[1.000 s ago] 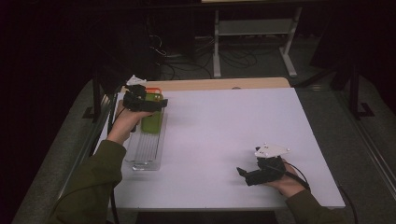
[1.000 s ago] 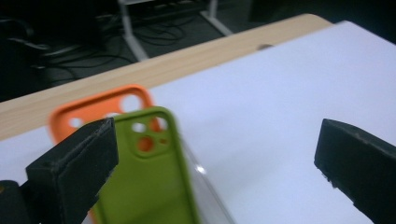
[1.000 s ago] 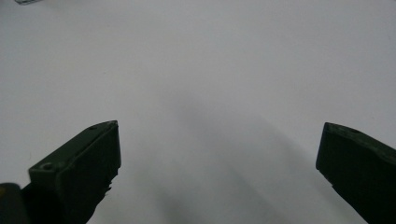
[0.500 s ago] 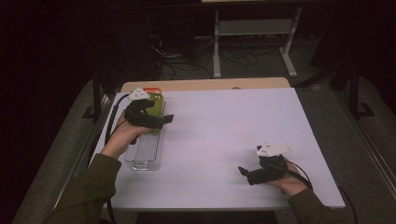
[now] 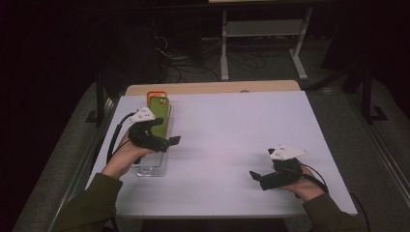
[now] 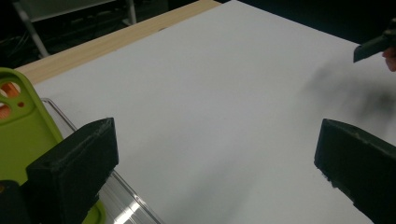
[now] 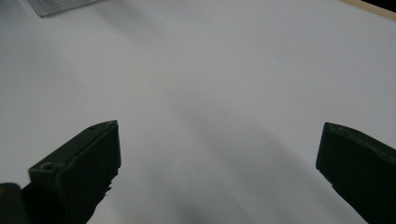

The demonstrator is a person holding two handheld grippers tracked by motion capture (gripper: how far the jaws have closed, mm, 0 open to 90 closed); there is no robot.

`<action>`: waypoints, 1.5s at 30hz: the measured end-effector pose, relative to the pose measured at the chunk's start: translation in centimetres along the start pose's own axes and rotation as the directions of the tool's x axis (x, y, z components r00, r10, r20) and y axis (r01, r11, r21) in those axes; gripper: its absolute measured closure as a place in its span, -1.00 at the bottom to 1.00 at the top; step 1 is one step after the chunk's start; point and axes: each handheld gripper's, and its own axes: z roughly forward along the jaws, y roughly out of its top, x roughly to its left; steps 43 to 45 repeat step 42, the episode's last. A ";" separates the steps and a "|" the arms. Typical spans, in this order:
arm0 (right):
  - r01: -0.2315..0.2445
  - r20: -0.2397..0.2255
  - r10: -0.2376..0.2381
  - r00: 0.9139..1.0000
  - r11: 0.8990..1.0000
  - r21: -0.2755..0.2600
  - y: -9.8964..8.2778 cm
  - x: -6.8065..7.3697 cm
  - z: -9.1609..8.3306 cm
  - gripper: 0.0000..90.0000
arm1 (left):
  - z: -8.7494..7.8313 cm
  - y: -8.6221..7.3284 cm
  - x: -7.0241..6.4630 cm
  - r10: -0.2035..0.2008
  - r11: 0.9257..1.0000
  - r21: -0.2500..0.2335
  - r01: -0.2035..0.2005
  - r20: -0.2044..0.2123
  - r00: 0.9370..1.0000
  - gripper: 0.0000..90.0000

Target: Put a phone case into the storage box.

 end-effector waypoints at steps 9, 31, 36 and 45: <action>0.023 -0.011 -0.023 1.000 1.000 -0.006 0.3 -0.2 -0.5 -1.00 | -0.6 -1.9 -1.0 0.012 1.000 0.002 -0.012 0.025 1.000 -1.00; 0.028 -0.033 -0.030 0.999 0.998 -0.050 1.4 -0.5 -1.8 -1.00 | -3.4 -5.6 -2.4 0.054 0.998 -0.026 -0.052 0.050 0.997 -1.00; 0.026 -0.038 -0.028 0.999 0.998 -0.063 1.5 -0.5 -2.1 -1.00 | -3.5 -6.3 -2.4 0.044 0.999 -0.013 -0.043 0.058 0.997 -1.00; 0.020 -0.047 -0.024 0.999 0.997 -0.069 1.6 -0.4 -2.1 -1.00 | -3.4 -6.4 -2.4 0.042 0.999 -0.010 -0.042 0.060 0.997 -1.00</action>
